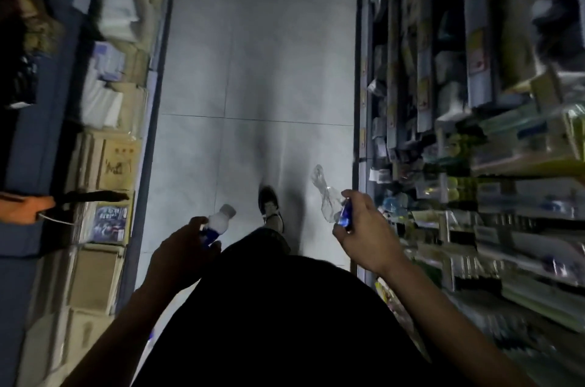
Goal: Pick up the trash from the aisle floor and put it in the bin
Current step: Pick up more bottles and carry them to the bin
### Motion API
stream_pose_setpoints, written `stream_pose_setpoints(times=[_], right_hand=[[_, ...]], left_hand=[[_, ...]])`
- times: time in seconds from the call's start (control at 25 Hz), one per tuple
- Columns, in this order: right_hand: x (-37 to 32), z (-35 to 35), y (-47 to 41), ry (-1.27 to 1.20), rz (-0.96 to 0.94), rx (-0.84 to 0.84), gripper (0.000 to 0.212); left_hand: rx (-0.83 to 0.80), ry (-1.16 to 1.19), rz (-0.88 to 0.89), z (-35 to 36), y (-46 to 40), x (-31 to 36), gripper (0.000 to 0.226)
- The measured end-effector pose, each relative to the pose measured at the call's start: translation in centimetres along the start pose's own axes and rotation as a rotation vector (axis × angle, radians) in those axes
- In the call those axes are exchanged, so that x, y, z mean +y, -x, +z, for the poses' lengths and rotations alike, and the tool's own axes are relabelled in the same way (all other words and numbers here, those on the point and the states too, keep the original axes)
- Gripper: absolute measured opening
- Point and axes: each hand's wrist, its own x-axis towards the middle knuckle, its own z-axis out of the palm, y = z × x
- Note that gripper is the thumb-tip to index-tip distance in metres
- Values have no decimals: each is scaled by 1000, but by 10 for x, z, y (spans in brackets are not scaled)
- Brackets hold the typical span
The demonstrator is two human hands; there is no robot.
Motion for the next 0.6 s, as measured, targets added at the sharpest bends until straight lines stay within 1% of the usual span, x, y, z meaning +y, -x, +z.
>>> stream_pose_setpoints(times=[0.16, 0.24, 0.4, 0.52, 0.6], right_hand=[[-41, -29, -64, -13, 39, -12, 66], [-54, -45, -92, 4, 77, 6, 67], [-63, -83, -144, -19, 177, 69, 67], [-60, -124, -196, -46, 221, 74, 68], [-56, -155, -246, -28, 223, 49, 66]], left_hand=[[-45, 14, 54, -60, -72, 37, 54], [-24, -11, 100, -89, -113, 63, 55], [30, -108, 265, -143, -199, 123, 53], [56, -138, 322, -181, -269, 176, 55], [84, -122, 339, -203, -312, 208, 56]])
